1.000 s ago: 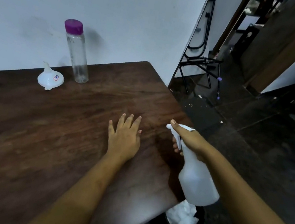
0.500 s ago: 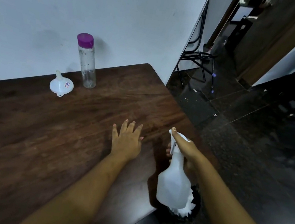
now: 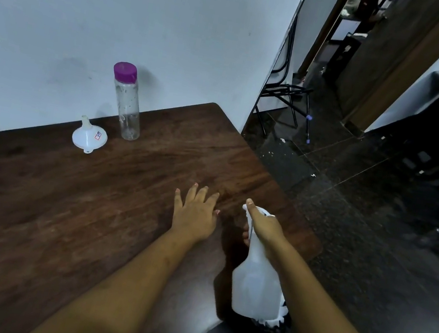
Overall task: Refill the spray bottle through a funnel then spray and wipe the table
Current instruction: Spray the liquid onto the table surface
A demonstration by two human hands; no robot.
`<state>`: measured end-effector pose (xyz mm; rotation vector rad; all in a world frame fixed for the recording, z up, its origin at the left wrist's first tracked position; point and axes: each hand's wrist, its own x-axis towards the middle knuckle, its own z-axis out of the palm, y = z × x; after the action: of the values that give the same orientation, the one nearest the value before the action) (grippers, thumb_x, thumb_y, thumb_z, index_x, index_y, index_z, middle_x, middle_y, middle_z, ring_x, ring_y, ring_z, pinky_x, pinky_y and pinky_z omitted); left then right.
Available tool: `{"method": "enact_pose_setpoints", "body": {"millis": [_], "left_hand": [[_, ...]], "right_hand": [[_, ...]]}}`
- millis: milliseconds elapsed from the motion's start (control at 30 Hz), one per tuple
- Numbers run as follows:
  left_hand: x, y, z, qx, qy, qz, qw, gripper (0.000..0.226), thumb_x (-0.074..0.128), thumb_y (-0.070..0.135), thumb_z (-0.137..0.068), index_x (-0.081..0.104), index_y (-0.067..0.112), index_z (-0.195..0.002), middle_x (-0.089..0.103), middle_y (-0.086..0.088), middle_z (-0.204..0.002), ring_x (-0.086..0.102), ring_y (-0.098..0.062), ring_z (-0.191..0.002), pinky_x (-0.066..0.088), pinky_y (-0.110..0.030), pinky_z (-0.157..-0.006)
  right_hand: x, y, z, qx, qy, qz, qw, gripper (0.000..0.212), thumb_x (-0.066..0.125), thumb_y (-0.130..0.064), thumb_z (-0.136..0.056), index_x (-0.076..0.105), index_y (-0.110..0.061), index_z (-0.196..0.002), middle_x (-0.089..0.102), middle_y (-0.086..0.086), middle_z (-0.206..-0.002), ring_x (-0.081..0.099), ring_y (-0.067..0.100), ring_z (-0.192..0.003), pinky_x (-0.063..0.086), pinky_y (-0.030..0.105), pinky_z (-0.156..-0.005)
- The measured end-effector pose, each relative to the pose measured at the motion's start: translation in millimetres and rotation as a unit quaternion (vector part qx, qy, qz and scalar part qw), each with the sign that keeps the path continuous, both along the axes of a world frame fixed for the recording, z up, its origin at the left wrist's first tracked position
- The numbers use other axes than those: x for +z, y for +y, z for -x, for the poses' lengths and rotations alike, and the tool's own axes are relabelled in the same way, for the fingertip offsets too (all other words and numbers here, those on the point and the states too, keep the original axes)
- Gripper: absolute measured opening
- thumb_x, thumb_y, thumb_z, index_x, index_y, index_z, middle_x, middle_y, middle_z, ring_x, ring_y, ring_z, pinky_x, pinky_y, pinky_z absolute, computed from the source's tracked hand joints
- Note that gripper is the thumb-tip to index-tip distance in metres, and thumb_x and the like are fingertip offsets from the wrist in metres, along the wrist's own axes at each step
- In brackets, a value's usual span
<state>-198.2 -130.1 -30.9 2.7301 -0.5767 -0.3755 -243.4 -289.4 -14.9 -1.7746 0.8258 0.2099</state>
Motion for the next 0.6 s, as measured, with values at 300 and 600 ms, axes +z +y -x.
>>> {"method": "enact_pose_setpoints", "body": {"millis": [300, 600], "left_hand": [[8, 1, -8, 0.011, 0.007, 0.017, 1.000, 0.045, 0.033, 0.036, -0.098, 0.033, 0.026, -0.142, 0.026, -0.001, -0.153, 0.010, -0.024, -0.144, -0.001, -0.059, -0.112], [13, 7, -12, 0.014, 0.002, 0.016, 1.000, 0.044, 0.034, 0.034, -0.098, 0.035, 0.025, -0.141, 0.027, -0.001, -0.151, 0.010, -0.024, -0.144, -0.003, -0.058, -0.113]], "right_hand": [[-8, 6, -14, -0.051, 0.036, -0.015, 0.998, 0.043, 0.054, -0.051, -0.090, 0.065, -0.011, -0.080, 0.066, 0.010, -0.072, 0.066, 0.023, -0.064, 0.050, 0.027, -0.054], [1, 5, -9, -0.008, 0.007, -0.018, 1.000, 0.041, 0.047, -0.051, -0.094, 0.063, -0.014, -0.102, 0.066, 0.011, -0.075, 0.065, 0.021, -0.066, 0.050, 0.026, -0.052]]}}
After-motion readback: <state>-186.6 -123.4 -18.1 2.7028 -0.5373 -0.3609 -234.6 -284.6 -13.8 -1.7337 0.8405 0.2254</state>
